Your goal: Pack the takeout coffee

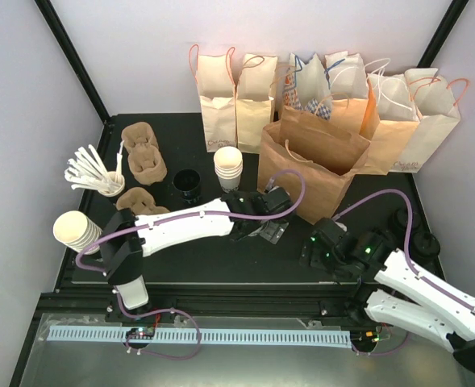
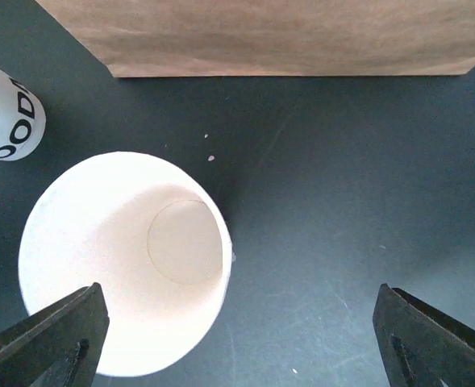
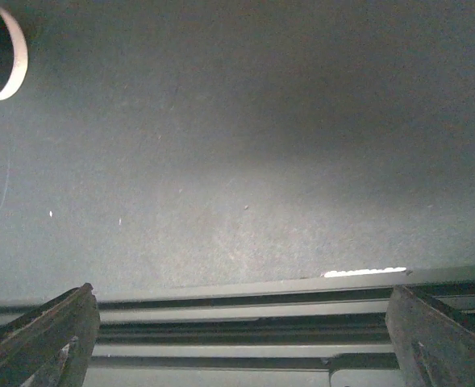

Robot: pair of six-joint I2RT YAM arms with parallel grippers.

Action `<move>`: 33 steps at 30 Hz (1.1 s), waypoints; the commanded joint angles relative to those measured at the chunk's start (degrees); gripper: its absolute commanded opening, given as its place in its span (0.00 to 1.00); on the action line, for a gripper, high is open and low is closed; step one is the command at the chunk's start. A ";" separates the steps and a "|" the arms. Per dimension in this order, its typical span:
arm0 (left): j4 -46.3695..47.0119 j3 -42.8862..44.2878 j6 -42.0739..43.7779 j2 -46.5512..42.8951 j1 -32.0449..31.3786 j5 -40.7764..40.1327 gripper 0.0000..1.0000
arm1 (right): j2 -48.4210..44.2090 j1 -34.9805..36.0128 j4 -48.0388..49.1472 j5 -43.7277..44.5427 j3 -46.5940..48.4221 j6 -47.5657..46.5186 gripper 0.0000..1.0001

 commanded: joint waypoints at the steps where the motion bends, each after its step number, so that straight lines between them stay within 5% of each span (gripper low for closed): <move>1: -1.41 2.46 -2.08 -7.24 0.46 3.72 0.94 | -0.15 -4.38 -2.95 3.87 2.57 -3.03 1.00; 11: 4.71 -12.36 -6.19 -25.61 6.46 7.53 0.99 | 2.65 -31.42 -7.77 6.67 6.77 -16.27 1.00; 18: 3.90 -17.07 -7.25 -32.97 9.18 7.47 0.99 | 7.86 -53.41 -1.84 -0.32 7.28 -23.40 0.96; 23: 3.78 -18.63 -7.30 -35.89 9.75 7.16 0.99 | 13.74 -56.41 1.75 2.34 9.39 -15.97 0.88; 33: 5.42 -24.01 -6.30 -42.27 10.11 8.03 0.99 | 21.86 -63.50 6.53 3.91 11.45 -11.68 0.90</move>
